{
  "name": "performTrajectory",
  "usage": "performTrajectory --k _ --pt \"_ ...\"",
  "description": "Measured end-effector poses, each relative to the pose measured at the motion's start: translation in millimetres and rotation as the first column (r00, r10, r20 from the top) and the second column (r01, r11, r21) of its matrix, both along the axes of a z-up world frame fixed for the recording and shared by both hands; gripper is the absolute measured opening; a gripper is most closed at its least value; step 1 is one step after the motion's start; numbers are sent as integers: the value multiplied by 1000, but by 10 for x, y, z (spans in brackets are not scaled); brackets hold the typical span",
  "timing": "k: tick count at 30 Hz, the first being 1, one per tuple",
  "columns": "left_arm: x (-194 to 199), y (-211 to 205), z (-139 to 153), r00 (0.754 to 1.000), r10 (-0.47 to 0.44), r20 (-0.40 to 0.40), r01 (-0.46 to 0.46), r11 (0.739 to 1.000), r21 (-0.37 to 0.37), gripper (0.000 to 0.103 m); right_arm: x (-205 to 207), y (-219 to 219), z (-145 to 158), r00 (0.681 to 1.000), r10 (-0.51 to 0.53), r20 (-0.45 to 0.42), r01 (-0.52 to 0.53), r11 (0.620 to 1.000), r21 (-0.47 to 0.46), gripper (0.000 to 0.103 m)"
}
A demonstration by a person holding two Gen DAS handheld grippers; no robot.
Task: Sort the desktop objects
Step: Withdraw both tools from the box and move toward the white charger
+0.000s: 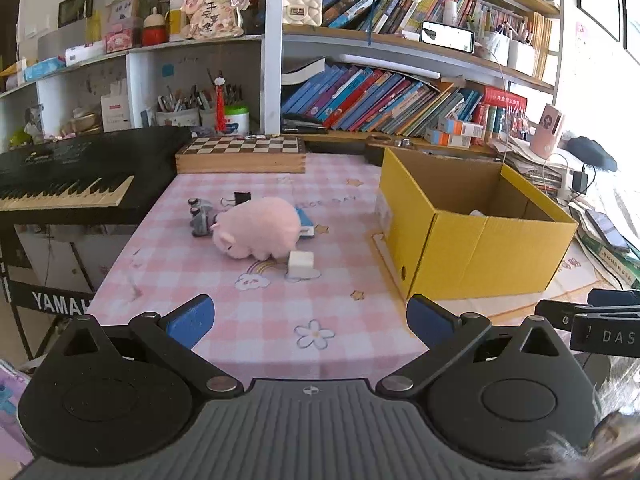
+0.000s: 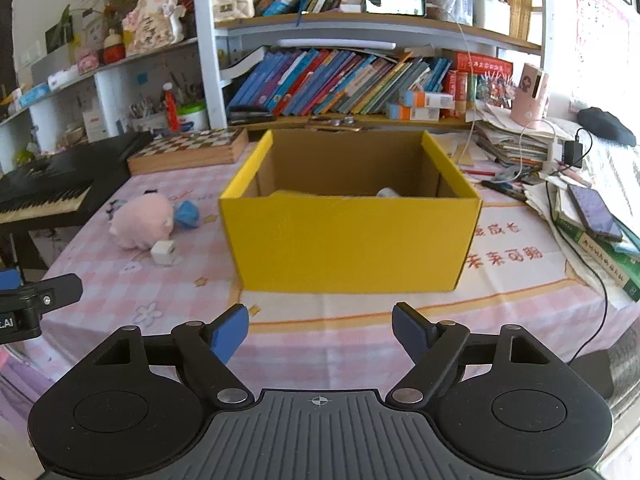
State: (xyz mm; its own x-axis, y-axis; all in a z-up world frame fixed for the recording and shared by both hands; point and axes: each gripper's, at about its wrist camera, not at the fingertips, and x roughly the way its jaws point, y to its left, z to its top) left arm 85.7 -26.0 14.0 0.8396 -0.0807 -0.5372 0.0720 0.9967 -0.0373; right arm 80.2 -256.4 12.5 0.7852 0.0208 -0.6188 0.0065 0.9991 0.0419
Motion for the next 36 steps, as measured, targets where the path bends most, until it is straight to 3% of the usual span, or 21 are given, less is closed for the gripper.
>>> performTrajectory --k 23,36 --pt "-336 678 -117 998 -25 -49 26 999 31 103 -310 741 -198 997 27 -76 -24 999 32 84" --pt "-431 1076 -89 998 52 -30 -51 998 22 103 -284 1193 -198 987 132 -88 -132 991 6 84"
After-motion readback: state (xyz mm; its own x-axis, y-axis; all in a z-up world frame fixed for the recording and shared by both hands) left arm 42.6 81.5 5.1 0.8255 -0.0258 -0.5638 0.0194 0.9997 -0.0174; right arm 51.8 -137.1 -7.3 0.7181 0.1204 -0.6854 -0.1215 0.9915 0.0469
